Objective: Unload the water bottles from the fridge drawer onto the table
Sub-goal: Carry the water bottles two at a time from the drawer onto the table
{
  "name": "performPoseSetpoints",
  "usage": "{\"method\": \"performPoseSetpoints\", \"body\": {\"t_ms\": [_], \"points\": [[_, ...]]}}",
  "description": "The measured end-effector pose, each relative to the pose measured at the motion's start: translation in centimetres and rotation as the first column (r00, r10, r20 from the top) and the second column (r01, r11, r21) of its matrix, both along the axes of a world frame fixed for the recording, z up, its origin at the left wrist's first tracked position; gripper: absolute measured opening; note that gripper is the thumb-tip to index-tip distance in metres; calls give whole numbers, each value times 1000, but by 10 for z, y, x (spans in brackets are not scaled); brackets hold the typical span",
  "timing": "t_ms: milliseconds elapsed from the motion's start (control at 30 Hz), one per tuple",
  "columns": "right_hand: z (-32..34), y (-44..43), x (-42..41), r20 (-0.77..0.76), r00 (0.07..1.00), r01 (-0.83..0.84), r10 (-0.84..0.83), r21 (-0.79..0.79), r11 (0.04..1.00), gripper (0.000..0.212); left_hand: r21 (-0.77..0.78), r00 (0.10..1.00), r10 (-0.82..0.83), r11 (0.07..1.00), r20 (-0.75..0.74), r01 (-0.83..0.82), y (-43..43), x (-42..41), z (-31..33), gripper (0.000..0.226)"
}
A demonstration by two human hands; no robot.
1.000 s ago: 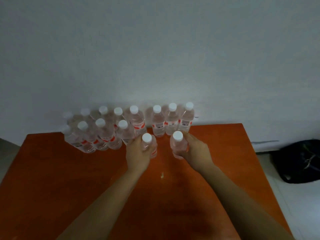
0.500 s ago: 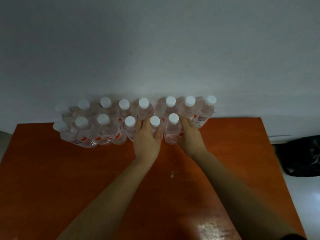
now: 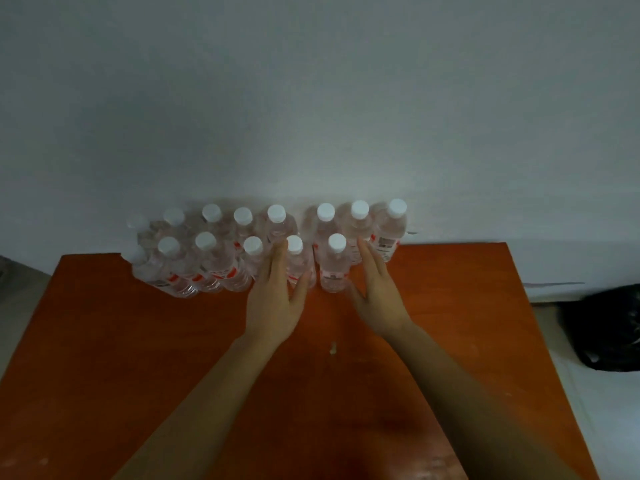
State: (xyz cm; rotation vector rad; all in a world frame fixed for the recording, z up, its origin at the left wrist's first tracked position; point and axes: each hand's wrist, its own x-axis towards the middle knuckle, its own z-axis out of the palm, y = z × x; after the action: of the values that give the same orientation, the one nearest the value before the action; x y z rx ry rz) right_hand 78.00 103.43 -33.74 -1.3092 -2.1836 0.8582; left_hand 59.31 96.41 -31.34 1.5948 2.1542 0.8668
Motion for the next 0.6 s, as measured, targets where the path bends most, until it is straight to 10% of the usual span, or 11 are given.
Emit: {"method": "performPoseSetpoints", "body": {"t_ms": [200,600], "points": [[57,-17,64,54,983,145,-177,370,918,61,17,914,15,1000,-406,-9,-29,53,49,68],[112,-114,318,204,769,396,-606,592,702,73,152,841,-230,927,-489,342,-53,278,113,71]]}}
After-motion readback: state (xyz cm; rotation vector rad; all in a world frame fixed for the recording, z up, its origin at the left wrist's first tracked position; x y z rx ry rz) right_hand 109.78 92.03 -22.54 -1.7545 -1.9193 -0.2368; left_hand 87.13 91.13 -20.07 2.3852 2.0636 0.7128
